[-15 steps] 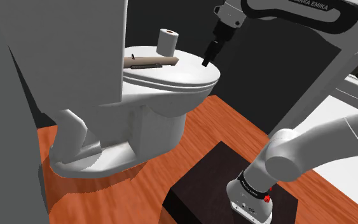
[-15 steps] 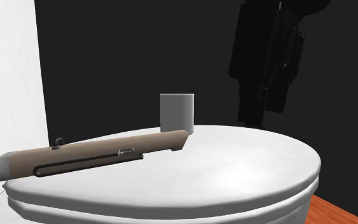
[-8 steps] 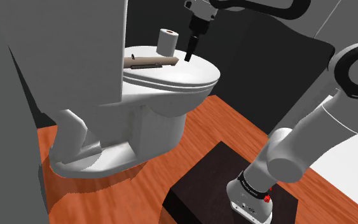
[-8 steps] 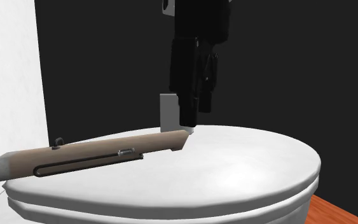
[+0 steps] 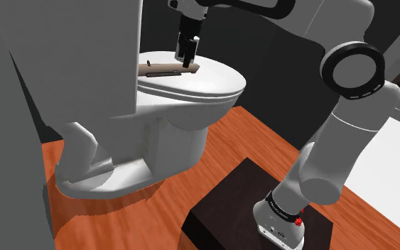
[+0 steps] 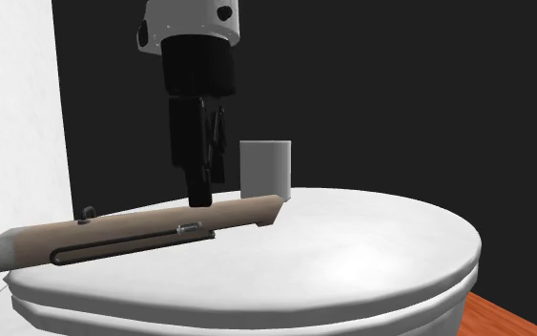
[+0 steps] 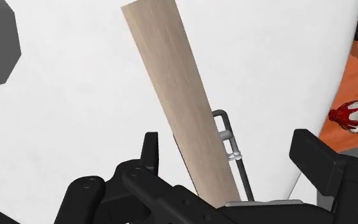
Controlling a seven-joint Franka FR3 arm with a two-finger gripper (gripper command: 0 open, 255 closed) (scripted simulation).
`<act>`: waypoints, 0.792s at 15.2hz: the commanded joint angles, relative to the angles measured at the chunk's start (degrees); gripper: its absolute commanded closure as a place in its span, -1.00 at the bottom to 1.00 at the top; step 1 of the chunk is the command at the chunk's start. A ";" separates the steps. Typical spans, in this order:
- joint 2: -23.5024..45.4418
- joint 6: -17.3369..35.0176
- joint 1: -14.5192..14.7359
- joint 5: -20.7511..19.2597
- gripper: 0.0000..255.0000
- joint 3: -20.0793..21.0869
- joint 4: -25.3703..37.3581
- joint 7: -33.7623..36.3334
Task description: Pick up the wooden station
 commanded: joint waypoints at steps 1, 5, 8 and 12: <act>4.27 -1.79 0.87 -0.62 -1.00 1.06 5.25 -4.33; 6.58 -1.08 1.47 -1.15 -1.00 1.81 6.34 -6.79; 5.99 1.49 1.43 -1.15 -1.00 1.81 3.18 -6.59; 5.62 3.63 1.39 -1.16 -1.00 1.80 0.65 -6.42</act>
